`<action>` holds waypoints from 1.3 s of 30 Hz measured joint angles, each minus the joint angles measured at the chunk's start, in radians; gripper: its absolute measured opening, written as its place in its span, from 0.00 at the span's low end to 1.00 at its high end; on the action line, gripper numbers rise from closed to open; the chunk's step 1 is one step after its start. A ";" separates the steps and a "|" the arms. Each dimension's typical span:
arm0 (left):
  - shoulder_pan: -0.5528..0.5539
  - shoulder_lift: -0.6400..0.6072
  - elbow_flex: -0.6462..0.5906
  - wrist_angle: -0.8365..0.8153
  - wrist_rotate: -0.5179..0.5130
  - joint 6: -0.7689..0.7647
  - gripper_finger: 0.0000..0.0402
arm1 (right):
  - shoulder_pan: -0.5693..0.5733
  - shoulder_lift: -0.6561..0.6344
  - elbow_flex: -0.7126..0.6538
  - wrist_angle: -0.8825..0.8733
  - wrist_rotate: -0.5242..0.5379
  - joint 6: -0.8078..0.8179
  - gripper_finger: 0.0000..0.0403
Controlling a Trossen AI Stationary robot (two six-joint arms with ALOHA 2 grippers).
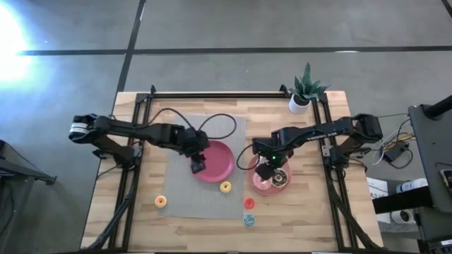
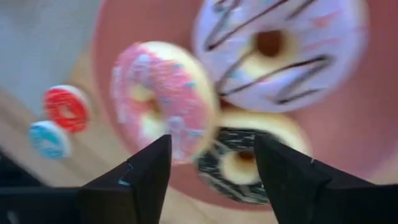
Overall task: Pick & Place donuts
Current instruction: Put the small white donut into the pink plate
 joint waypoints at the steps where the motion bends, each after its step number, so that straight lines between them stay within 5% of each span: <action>1: 0.000 -0.026 -0.019 0.002 0.000 -0.007 0.43 | 0.001 -0.002 0.016 -0.038 0.040 -0.023 0.57; 9: -0.051 -0.220 -0.211 -0.097 0.161 -0.131 0.43 | 0.092 -0.032 0.169 -0.077 0.417 -0.388 0.62; 15: -0.205 -0.260 -0.311 -0.227 0.327 -0.355 0.42 | 0.095 -0.002 0.211 -0.045 0.427 -0.457 0.61; 21: -0.434 -0.260 -0.365 -0.233 0.346 -0.479 0.42 | 0.088 0.023 0.198 -0.036 0.422 -0.470 0.60; 39: -0.935 -0.244 -0.347 -0.031 -0.021 -0.792 0.42 | 0.087 0.023 0.190 -0.024 0.434 -0.497 0.58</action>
